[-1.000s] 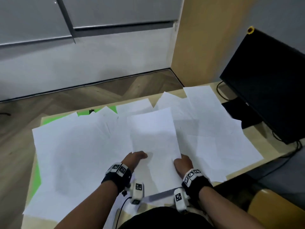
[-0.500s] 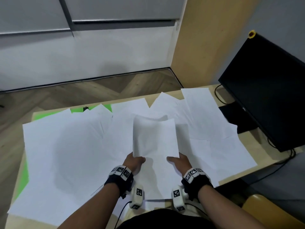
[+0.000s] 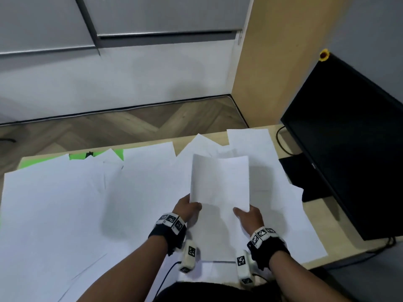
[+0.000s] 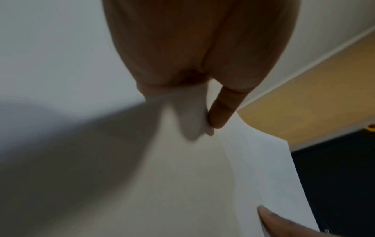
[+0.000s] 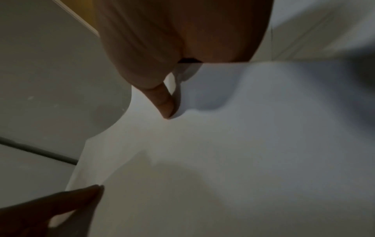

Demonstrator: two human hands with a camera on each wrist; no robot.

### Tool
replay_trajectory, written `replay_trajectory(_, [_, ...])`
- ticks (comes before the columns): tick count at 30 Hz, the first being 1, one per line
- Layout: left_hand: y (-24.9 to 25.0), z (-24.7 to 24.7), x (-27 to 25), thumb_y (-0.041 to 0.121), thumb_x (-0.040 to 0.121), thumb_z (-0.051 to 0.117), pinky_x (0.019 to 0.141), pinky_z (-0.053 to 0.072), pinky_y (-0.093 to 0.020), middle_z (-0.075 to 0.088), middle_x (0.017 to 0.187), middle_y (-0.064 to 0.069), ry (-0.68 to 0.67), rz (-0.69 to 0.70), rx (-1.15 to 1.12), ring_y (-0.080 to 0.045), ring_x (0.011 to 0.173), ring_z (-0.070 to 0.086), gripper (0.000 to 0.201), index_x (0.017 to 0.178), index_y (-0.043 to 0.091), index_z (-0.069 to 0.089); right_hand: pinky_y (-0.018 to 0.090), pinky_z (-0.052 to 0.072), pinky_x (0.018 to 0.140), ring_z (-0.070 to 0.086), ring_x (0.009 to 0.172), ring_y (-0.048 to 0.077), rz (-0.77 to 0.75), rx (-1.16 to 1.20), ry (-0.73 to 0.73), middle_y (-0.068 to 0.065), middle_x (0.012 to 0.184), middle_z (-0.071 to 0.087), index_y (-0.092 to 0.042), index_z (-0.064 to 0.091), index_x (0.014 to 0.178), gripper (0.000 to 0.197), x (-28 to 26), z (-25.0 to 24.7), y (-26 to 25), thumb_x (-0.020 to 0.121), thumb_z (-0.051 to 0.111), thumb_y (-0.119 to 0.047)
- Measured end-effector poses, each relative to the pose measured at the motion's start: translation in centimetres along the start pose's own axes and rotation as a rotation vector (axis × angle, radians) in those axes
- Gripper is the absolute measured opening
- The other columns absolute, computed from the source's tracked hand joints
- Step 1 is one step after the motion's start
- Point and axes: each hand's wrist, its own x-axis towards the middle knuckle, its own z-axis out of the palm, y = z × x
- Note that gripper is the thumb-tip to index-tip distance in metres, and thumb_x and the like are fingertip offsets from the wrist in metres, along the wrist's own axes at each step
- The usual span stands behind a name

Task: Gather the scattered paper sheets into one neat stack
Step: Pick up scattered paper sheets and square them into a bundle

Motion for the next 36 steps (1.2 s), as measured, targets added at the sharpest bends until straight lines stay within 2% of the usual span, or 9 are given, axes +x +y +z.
replay_trajectory(4, [3.6,3.9,3.3,0.009,0.083,0.060,0.069,0.049,-0.030,0.068,0.080,-0.013,-0.031,0.055,0.039,-0.026,0.073,0.061,0.012,0.088,0.020,0.065,0.041,0.050,0.095,0.065,0.101,0.033,0.036,-0.063,0.136,0.012,0.109,0.071,-0.009,0.066,0.110,0.044,2.5,-5.1,-0.8,0.075,0.061,-0.037])
replay_trajectory(8, [6.2,8.3,7.5,0.026,0.091,0.056,0.079,0.048,-0.025,0.070,0.109,-0.002,0.042,0.244,0.626,-0.025,0.104,0.061,0.016,0.099,0.022,0.069,0.042,0.043,0.101,0.058,0.113,0.039,0.081,-0.065,0.285,0.017,0.127,0.062,-0.011,0.055,0.132,0.043,5.2,-10.2,0.4,0.090,0.053,-0.019])
replay_trajectory(13, [7.2,13.0,9.9,0.050,0.092,0.052,0.112,0.029,-0.042,0.019,0.160,-0.008,0.127,0.396,1.086,-0.031,0.146,0.017,0.061,0.147,0.030,0.036,0.041,0.047,0.095,0.059,0.108,0.041,0.143,-0.011,0.318,0.021,0.123,0.064,-0.007,0.056,0.129,0.041,7.5,-14.2,2.7,0.089,0.052,-0.013])
replay_trajectory(16, [6.6,15.1,10.2,0.060,0.094,0.041,0.120,0.011,-0.051,-0.010,0.164,-0.007,0.022,0.396,1.225,-0.033,0.150,-0.007,0.076,0.156,0.030,0.009,0.037,0.045,0.089,0.059,0.106,0.042,0.124,0.033,0.287,0.023,0.121,0.064,-0.004,0.059,0.124,0.047,7.9,-15.1,3.0,0.083,0.050,-0.023])
replay_trajectory(19, [4.8,15.9,9.6,0.059,0.096,0.035,0.119,0.002,-0.056,-0.006,0.164,-0.009,0.014,0.375,1.311,-0.037,0.149,-0.009,0.070,0.155,0.029,0.013,0.037,0.046,0.086,0.061,0.102,0.041,0.099,0.019,0.296,0.024,0.113,0.066,-0.001,0.063,0.112,0.063,8.1,-15.3,3.2,0.064,0.042,-0.036])
replay_trajectory(23, [2.6,14.9,7.8,0.059,0.094,0.032,0.117,-0.003,-0.057,0.006,0.163,-0.008,0.086,0.436,1.312,-0.039,0.149,-0.005,0.063,0.150,0.030,0.029,0.039,0.047,0.089,0.061,0.103,0.040,0.096,0.047,0.313,0.023,0.112,0.067,0.000,0.064,0.111,0.067,8.1,-15.2,3.3,0.063,0.043,-0.042])
replay_trajectory(29, [0.0,12.2,5.5,0.063,0.082,0.026,0.110,0.025,-0.055,0.049,0.139,-0.005,0.107,0.531,1.256,-0.039,0.136,0.036,0.060,0.110,0.027,0.065,0.040,0.047,0.089,0.061,0.103,0.042,0.114,0.065,0.316,0.025,0.111,0.067,0.000,0.064,0.111,0.069,7.8,-15.1,2.8,0.063,0.042,-0.045])
replay_trajectory(33, [0.5,11.6,4.6,0.071,0.075,0.022,0.108,0.030,-0.032,0.051,0.138,0.005,0.160,0.434,1.060,-0.022,0.135,0.039,0.072,0.112,0.027,0.066,0.041,0.049,0.088,0.062,0.099,0.041,0.112,0.061,0.301,0.024,0.108,0.067,-0.001,0.064,0.109,0.064,7.9,-15.0,3.0,0.066,0.045,-0.045])
replay_trajectory(36, [2.5,11.8,5.2,0.067,0.085,0.045,0.100,0.041,-0.036,0.053,0.134,-0.003,0.234,0.256,0.982,-0.028,0.124,0.046,0.063,0.128,0.021,0.055,0.040,0.049,0.087,0.062,0.097,0.039,0.132,0.059,0.259,0.022,0.107,0.068,-0.002,0.065,0.108,0.064,8.0,-15.2,3.5,0.065,0.047,-0.045])
